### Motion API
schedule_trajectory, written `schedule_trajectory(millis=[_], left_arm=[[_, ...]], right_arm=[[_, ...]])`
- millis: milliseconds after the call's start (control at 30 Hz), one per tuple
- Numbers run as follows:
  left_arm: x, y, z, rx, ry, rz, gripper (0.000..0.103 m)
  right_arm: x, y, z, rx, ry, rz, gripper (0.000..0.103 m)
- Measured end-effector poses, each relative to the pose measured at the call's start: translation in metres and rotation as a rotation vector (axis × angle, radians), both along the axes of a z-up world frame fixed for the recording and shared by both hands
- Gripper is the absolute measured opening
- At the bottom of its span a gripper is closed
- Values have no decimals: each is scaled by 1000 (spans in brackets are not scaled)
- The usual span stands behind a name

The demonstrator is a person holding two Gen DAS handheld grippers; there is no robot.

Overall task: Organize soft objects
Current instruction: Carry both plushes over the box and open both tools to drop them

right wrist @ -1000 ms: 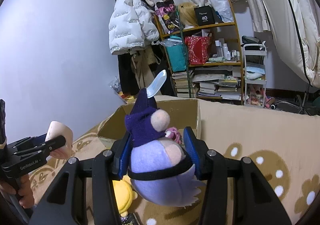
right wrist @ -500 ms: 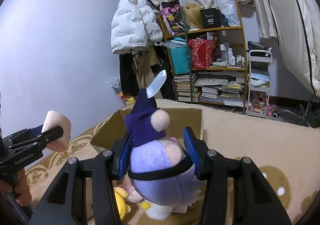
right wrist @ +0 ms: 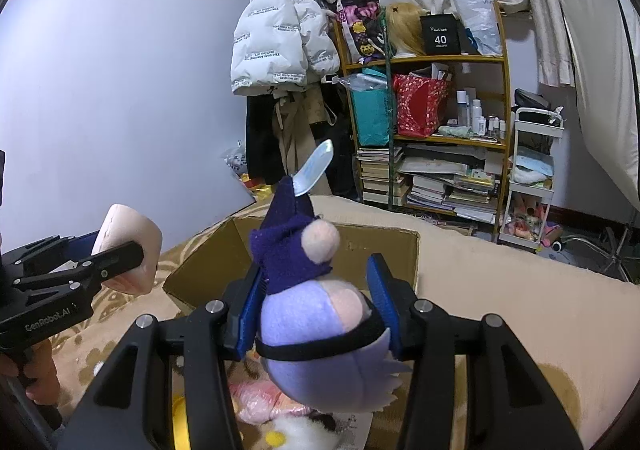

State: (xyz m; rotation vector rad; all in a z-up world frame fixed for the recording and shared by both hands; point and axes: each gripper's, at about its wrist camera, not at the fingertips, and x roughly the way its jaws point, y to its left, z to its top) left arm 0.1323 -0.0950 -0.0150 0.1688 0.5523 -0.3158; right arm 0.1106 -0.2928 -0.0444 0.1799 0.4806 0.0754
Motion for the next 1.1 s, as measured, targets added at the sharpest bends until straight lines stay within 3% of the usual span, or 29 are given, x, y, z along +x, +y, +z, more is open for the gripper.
schedule_trajectory(millis=[867,1100], left_arm=[[43,-18,-20,-19,69,-13,49],[48,-27,-27,4,88,-28,56]], right_arm=[[26,3,-23,-13,39,40,53],[30,6,-25,-22,38,42,54]])
